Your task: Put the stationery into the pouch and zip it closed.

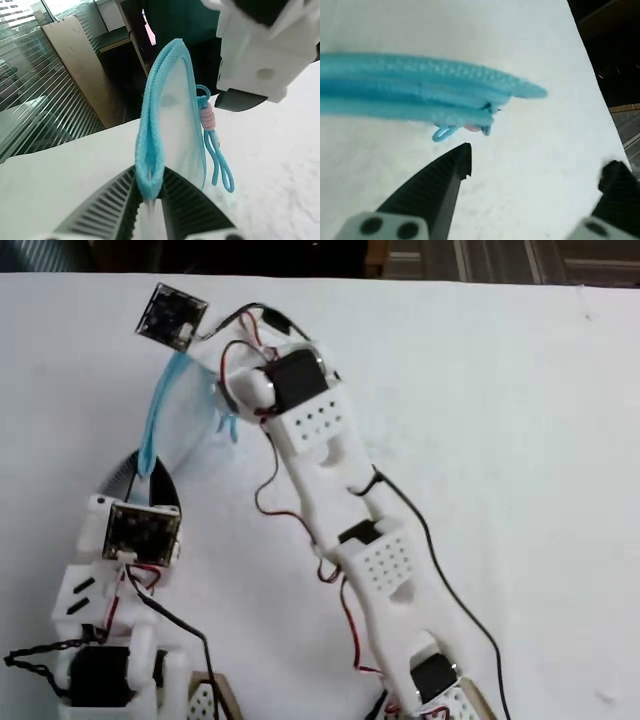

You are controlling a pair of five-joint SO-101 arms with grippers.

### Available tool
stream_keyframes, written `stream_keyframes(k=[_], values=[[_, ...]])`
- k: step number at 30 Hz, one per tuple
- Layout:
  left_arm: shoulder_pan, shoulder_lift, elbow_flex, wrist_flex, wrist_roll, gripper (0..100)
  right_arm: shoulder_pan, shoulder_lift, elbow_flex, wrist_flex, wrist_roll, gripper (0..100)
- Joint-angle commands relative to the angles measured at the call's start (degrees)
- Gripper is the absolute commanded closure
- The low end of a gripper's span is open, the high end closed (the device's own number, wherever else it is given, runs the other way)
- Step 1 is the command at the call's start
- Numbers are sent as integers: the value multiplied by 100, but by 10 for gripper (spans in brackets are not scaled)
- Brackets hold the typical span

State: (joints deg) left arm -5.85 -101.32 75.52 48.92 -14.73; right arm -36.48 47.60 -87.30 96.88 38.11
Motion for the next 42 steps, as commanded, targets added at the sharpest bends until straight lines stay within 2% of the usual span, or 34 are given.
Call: stream_keyframes(k=[1, 11, 15, 18, 23, 32, 42], values=[[13, 84, -62, 53, 0, 976, -110, -22, -70, -110, 44, 577], [-13, 84, -44, 53, 0, 976, -426, 708, -132, -321, 44, 577], [-22, 84, -18, 53, 0, 976, -435, 884, -132, -778, 44, 594], [-22, 84, -18, 53, 0, 976, -453, 989, -132, -1086, 44, 700], [-31, 84, -18, 53, 0, 976, -453, 1068, -132, -1464, 44, 973], [-13, 75, -18, 44, 0, 976, -198, 673, -141, -1402, -123, 978], [4, 75, -18, 44, 0, 976, -189, -303, -141, -497, -255, 979]])
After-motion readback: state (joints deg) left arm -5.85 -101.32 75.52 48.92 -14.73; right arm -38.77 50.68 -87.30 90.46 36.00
